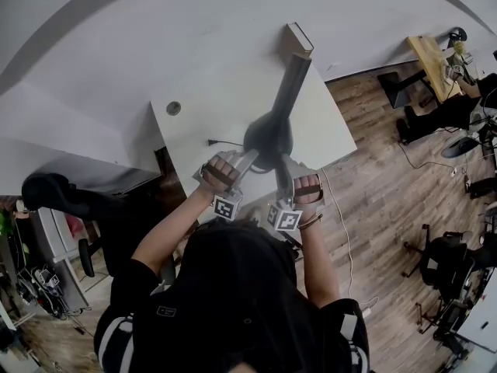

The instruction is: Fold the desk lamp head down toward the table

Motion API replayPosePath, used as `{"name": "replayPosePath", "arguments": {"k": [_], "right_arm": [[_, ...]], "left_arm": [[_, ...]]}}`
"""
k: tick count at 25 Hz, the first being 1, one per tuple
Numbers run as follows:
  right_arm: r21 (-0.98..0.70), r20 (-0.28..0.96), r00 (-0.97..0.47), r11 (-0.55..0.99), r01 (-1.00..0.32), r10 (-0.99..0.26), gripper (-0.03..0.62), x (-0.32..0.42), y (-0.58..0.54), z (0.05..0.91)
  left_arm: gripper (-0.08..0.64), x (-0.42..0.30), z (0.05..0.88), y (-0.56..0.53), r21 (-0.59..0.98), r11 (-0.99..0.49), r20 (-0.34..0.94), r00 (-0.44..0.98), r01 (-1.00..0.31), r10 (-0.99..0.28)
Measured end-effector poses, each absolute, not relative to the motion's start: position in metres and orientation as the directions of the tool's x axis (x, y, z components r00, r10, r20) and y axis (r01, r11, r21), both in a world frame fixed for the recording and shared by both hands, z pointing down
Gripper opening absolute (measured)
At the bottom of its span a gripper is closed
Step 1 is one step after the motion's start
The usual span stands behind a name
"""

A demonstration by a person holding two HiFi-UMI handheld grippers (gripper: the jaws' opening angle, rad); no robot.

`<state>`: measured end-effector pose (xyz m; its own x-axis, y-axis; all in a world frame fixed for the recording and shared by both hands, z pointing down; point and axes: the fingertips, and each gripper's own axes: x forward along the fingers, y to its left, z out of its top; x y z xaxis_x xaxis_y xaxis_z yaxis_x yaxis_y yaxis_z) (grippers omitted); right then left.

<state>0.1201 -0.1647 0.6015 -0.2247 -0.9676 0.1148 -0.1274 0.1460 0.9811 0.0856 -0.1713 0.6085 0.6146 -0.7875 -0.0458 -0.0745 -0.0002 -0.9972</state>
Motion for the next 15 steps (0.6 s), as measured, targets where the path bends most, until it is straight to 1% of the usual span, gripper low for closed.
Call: {"name": "replayPosePath", "arguments": {"k": [6, 13, 15], "right_arm": [[0.978, 0.140, -0.204, 0.168, -0.126, -0.969, 0.204, 0.122, -0.170, 0.611], [0.975, 0.135, -0.212, 0.168, -0.143, -0.968, 0.209, 0.120, -0.170, 0.610], [0.974, 0.144, -0.206, 0.175, -0.141, -0.968, 0.213, 0.122, -0.170, 0.612]], "left_arm": [[0.172, 0.086, 0.617, -0.177, -0.998, -0.010, -0.026, 0.603, -0.057, -0.797], [0.177, 0.087, 0.619, -0.177, -0.998, -0.025, -0.018, 0.597, -0.065, -0.802], [0.187, 0.088, 0.617, -0.176, -0.996, -0.037, -0.016, 0.600, -0.076, -0.800]]}}
